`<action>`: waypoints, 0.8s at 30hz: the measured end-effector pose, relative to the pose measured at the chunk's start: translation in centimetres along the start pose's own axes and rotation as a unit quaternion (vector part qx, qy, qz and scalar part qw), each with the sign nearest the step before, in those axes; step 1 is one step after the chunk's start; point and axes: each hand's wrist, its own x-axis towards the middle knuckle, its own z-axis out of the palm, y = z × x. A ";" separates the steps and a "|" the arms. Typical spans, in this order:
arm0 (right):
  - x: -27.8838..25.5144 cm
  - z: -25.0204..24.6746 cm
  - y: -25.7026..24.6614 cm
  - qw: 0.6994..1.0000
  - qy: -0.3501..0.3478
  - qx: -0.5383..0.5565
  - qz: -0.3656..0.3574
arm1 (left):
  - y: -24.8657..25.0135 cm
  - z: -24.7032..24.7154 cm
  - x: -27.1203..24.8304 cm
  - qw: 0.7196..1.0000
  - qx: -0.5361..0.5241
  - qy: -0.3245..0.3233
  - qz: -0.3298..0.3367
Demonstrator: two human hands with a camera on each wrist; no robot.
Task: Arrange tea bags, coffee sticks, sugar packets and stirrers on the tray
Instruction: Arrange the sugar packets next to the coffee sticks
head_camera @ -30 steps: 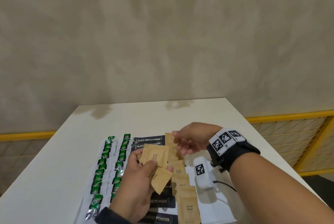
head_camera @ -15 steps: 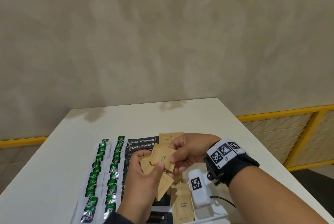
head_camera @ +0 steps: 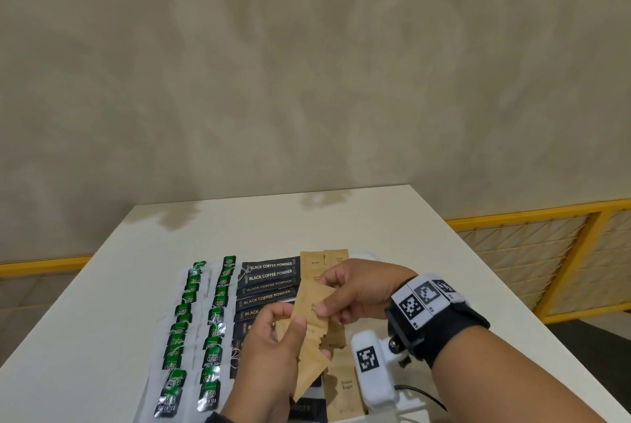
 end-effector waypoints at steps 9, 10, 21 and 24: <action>1.4 -4.7 1.1 0.922 0.306 -0.216 0.095 | 0.2 -1.5 -0.1 0.999 -0.016 0.014 -0.048; 1.6 -4.8 1.0 0.897 0.332 -0.274 0.095 | 0.3 -1.5 -0.2 0.999 -0.019 0.013 -0.049; 4.8 -4.9 0.8 0.839 0.343 -0.416 0.072 | 1.0 -1.8 -0.6 0.999 -0.027 0.021 -0.039; 4.9 -4.7 0.6 0.828 0.344 -0.439 0.065 | 0.9 -1.9 -0.6 0.999 -0.023 0.023 -0.042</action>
